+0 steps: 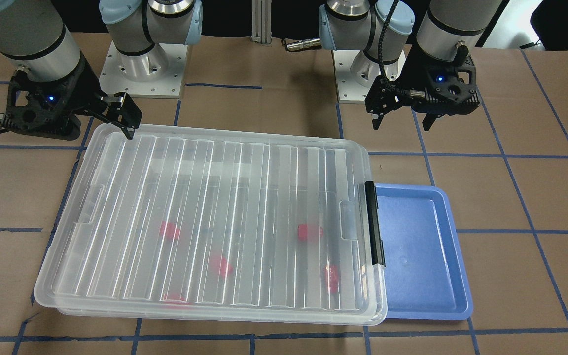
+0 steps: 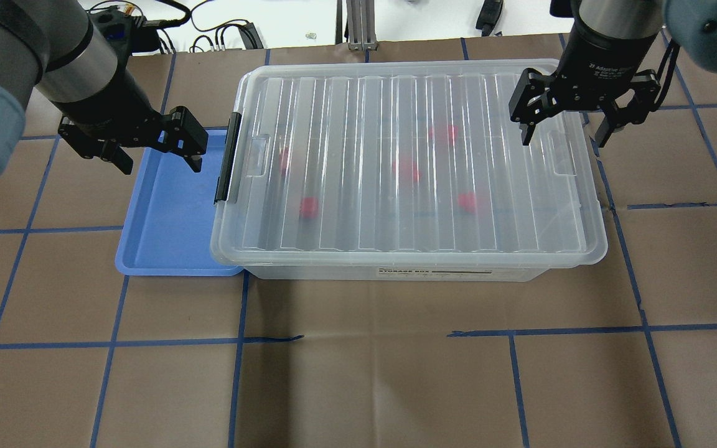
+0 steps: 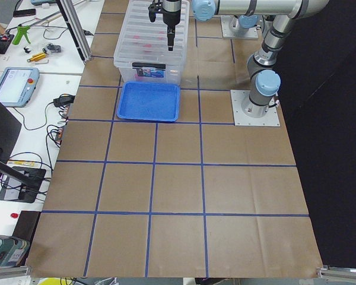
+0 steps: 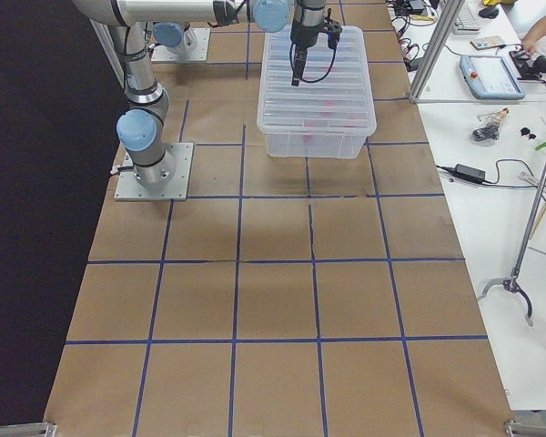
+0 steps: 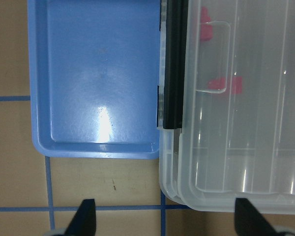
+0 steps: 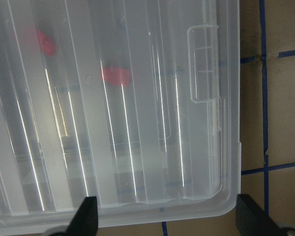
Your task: Place red block in blue tray from box
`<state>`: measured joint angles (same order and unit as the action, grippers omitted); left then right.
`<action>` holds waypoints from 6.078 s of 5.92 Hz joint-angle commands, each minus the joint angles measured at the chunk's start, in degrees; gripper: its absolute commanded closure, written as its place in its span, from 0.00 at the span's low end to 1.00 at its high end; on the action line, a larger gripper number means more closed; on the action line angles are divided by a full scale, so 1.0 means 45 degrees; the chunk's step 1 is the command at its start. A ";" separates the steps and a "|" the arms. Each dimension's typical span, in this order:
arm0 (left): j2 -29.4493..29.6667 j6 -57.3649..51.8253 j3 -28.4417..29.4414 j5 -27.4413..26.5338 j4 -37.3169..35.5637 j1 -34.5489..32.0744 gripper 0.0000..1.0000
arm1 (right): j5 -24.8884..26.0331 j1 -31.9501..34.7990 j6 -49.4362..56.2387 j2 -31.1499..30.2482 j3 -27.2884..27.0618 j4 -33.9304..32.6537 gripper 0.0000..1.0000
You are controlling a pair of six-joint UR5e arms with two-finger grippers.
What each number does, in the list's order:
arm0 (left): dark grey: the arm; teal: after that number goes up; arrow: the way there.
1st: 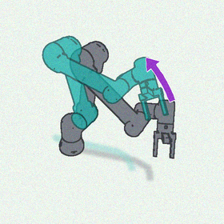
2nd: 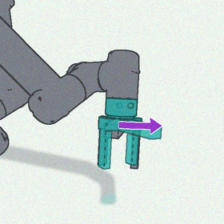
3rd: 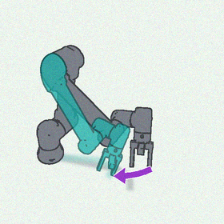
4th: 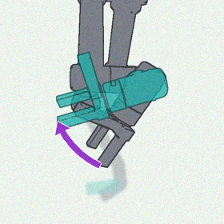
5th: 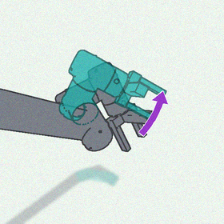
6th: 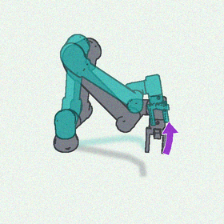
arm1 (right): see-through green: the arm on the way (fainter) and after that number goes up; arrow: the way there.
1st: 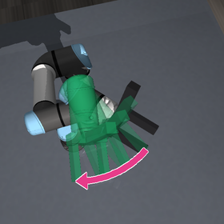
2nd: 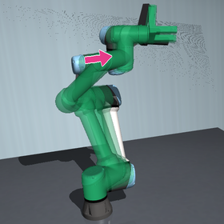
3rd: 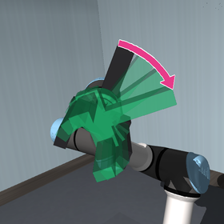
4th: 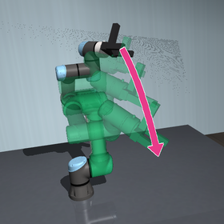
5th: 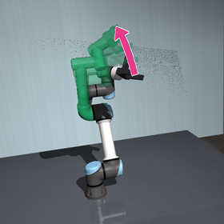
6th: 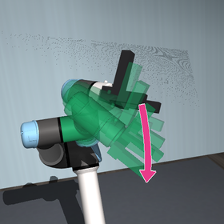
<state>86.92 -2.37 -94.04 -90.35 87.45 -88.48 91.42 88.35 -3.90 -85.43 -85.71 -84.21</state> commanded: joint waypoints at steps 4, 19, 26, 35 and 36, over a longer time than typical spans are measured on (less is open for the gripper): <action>0.0019 -0.0019 0.0000 0.0000 0.0001 0.0014 0.02 | -0.0099 -0.3009 0.2330 0.0079 -0.3506 -0.4250 0.00; 0.1929 -1.6621 0.0175 0.0039 -0.1694 -0.0529 0.03 | 0.0501 -0.6738 0.8458 0.0702 -0.3378 -0.5740 0.00; 0.5384 -1.6582 -0.0332 0.0098 -0.5112 -0.2721 0.03 | 0.1149 -0.6067 0.6624 0.0139 -0.0296 -0.2689 0.00; 0.7111 -1.6407 -0.0547 0.0059 -0.6816 -0.2798 0.96 | -0.0667 -0.0004 -0.0443 -0.0391 0.0355 -0.0584 0.00; 0.6819 -1.6329 -0.0489 0.0020 -0.6622 -0.2818 0.97 | -0.0667 -0.0004 -0.0443 -0.0411 0.0336 -0.0565 0.00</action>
<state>118.65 -76.18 -96.40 -90.10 57.04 -101.07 88.42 88.29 -5.94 -87.24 -84.15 -86.79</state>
